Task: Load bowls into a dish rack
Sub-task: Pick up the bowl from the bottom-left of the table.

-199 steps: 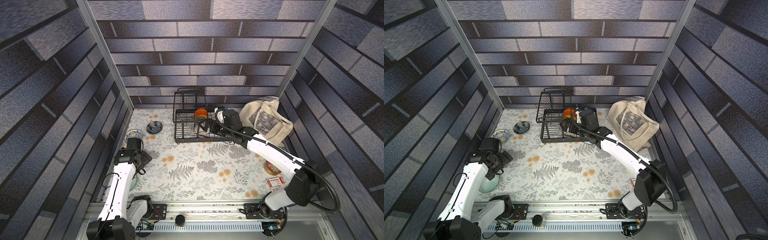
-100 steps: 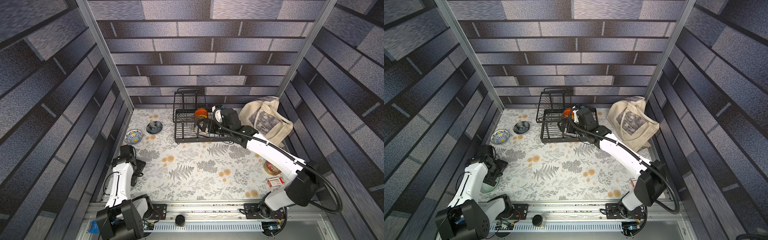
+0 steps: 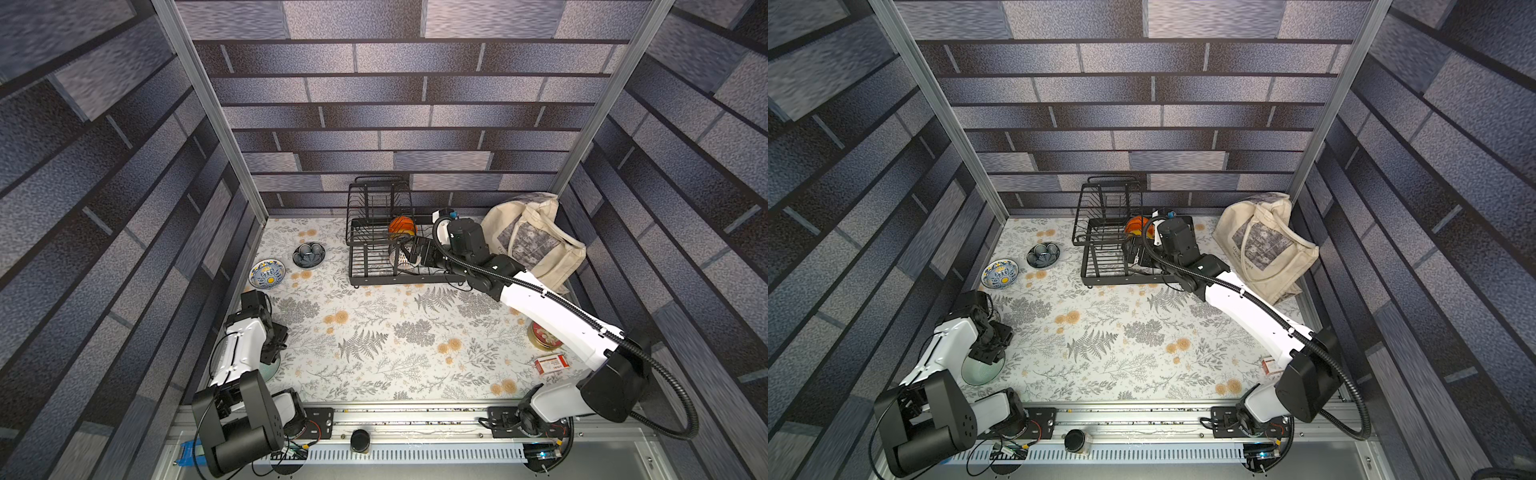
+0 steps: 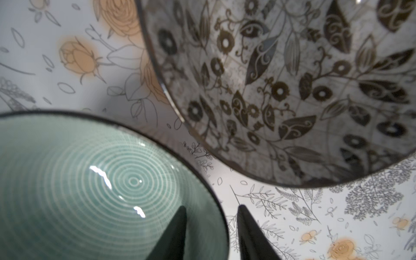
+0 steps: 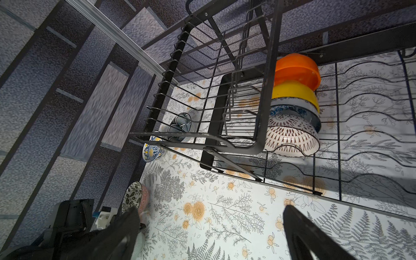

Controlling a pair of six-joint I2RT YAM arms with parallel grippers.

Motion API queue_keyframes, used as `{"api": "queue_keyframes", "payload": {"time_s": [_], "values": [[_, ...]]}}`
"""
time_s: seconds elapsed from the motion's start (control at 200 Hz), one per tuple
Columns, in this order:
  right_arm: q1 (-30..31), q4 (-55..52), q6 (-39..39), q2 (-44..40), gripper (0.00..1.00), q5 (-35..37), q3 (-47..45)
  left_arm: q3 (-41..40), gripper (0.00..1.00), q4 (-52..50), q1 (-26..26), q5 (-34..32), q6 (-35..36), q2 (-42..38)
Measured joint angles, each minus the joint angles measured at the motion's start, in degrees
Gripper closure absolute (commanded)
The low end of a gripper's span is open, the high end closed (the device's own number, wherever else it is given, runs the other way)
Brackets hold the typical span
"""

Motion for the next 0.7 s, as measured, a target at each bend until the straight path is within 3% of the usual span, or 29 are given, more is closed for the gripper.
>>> {"api": "queue_keyframes", "payload": {"time_s": [0.225,0.466,0.701], "values": [[0.00,-0.33,-0.17,0.00,0.00,1.73,0.00,2.29,1.00,-3.87,-0.87,-3.21,0.09,-0.83],[-0.02,-1.14,-0.17,0.00,0.00,2.99,0.00,2.21,1.00,-4.37,-5.86,-5.40,-0.13,-0.72],[-0.52,-2.69,-0.17,0.00,0.00,3.87,0.00,3.67,1.00,-4.81,-20.33,-7.61,-3.41,0.61]]}}
